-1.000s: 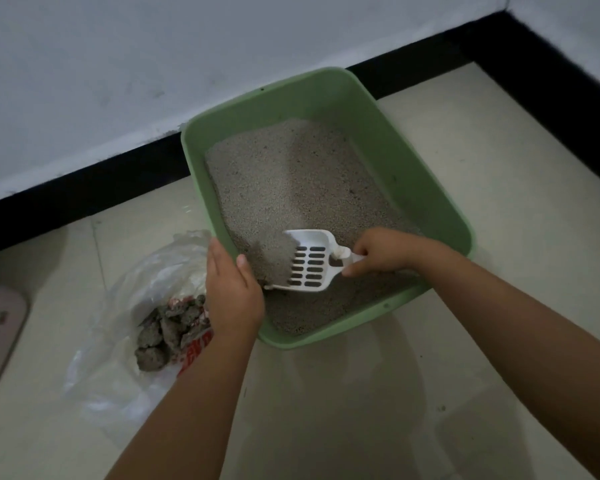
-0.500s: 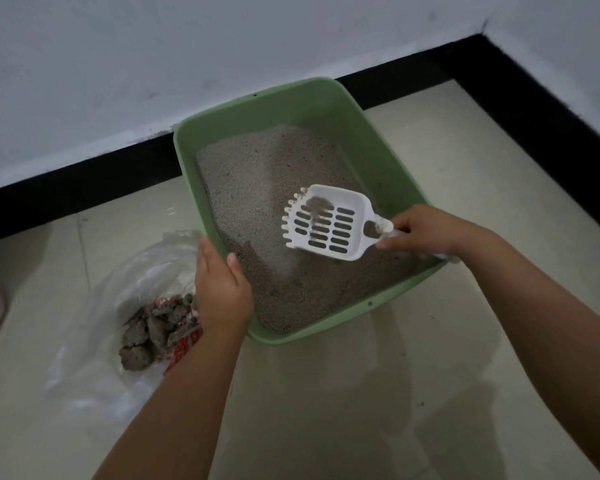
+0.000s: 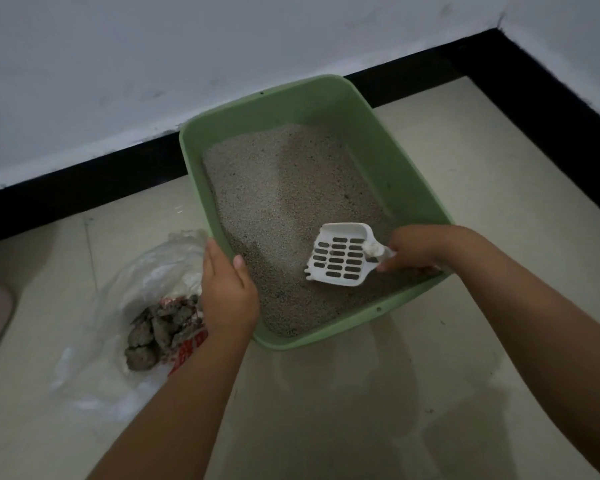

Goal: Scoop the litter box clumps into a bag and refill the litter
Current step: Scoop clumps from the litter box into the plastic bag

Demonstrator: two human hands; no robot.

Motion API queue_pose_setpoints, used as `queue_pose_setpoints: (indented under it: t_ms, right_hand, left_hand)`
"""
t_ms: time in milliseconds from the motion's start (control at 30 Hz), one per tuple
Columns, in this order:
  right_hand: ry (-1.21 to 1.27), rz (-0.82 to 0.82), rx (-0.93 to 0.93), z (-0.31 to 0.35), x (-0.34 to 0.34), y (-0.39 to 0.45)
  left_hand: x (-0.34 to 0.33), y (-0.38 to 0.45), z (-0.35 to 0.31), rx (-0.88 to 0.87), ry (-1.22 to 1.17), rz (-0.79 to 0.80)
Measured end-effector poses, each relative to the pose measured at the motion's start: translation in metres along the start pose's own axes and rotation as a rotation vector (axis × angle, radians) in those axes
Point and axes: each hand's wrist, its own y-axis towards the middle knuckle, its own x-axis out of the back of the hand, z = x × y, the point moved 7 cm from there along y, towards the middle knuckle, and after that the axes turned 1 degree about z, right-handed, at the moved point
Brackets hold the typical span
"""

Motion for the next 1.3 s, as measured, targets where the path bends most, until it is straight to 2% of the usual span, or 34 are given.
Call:
queue_pose_setpoints:
  t_ms: [133, 233, 367, 500, 600, 800, 1300]
  right_hand:
    - [-0.157, -0.019, 0.09, 0.051, -0.011, 0.003]
    - [-0.182, -0.042, 0.137, 0.083, -0.017, 0.016]
    - [0.007, -0.078, 0.067, 0.102, -0.02, 0.054]
    - [0.208, -0.266, 0.03, 0.116, -0.01, 0.07]
    - [0.302, -0.347, -0.016, 0.117, -0.001, 0.079]
    - [0.36, -0.438, 0.04, 0.109, 0.001, 0.087]
    - [0.279, -0.602, 0.191, 0.061, 0.024, 0.038]
  left_hand:
    - [0.0, 0.001, 0.0, 0.0, -0.007, 0.002]
    - [-0.001, 0.002, 0.0, -0.004, -0.004, 0.009]
    - [-0.002, 0.002, 0.001, 0.0, 0.006, 0.018]
    - [-0.003, 0.003, 0.002, 0.012, 0.024, 0.025]
    - [-0.003, 0.004, 0.003, 0.027, 0.041, 0.031]
    - [-0.001, 0.003, 0.003, 0.037, 0.078, 0.03]
    - [-0.002, 0.002, 0.004, 0.035, 0.071, 0.021]
